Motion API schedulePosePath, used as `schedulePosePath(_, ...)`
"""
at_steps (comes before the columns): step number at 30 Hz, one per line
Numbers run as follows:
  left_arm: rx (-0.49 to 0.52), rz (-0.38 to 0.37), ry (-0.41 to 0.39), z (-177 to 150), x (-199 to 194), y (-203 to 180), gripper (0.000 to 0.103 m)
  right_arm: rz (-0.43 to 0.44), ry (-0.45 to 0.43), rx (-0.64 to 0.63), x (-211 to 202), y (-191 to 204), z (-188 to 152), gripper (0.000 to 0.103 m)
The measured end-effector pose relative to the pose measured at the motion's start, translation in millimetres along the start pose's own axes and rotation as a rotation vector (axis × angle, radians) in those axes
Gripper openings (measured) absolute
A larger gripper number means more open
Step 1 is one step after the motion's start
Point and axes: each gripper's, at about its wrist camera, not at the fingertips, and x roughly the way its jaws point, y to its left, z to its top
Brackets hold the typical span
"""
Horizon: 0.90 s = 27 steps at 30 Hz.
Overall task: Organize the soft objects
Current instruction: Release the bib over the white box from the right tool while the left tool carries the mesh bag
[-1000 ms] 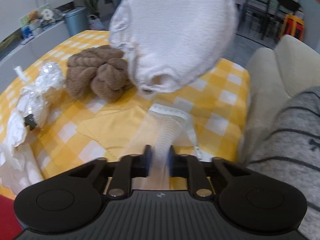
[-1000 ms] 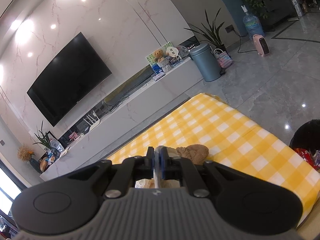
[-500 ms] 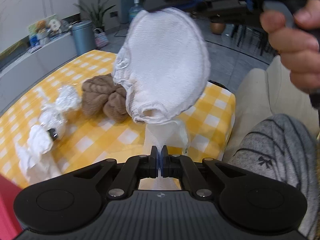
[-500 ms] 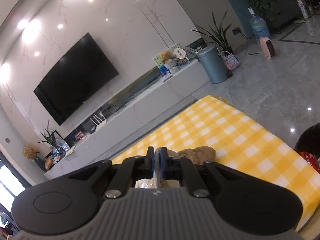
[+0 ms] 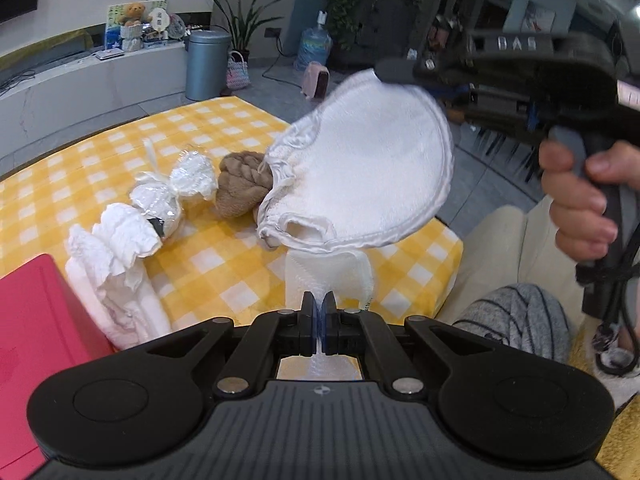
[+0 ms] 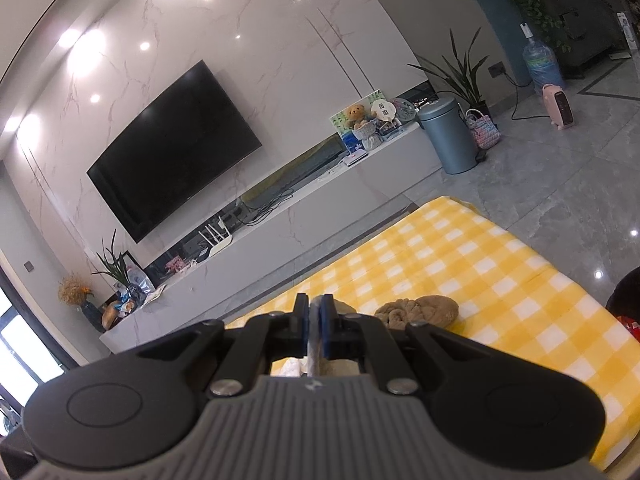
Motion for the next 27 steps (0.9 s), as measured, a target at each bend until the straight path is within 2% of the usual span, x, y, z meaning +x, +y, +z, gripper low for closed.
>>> schedulePosePath(4, -0.027, 0.008, -0.021, 1, -11, 9, 0.002, -0.019, -0.016, 0.010, 1, 1, 0, 0.004)
schedulePosePath(6, -0.031, 0.026, -0.006, 2, -19, 14, 0.002, -0.033, -0.030, 0.028, 1, -2, 0, 0.004)
schedulePosePath(8, -0.047, 0.038, 0.003, 1, -28, 21, 0.002, -0.029, -0.038, 0.049, 1, -5, 0, 0.004)
schedulePosePath(11, -0.061, 0.070, -0.026, -2, -47, 30, 0.002, -0.011, -0.047, 0.068, -1, -7, 2, 0.004)
schedulePosePath(16, -0.124, 0.121, -0.129, -2, -86, 46, 0.002, 0.007, -0.053, 0.029, -2, 4, 2, 0.004)
schedulePosePath(21, -0.216, 0.190, -0.256, -1, -125, 55, 0.002, 0.065, -0.036, 0.008, -1, 21, 0, 0.003)
schedulePosePath(27, -0.226, 0.259, -0.333, -15, -161, 61, 0.002, 0.108, -0.009, -0.082, -7, 57, -6, 0.003)
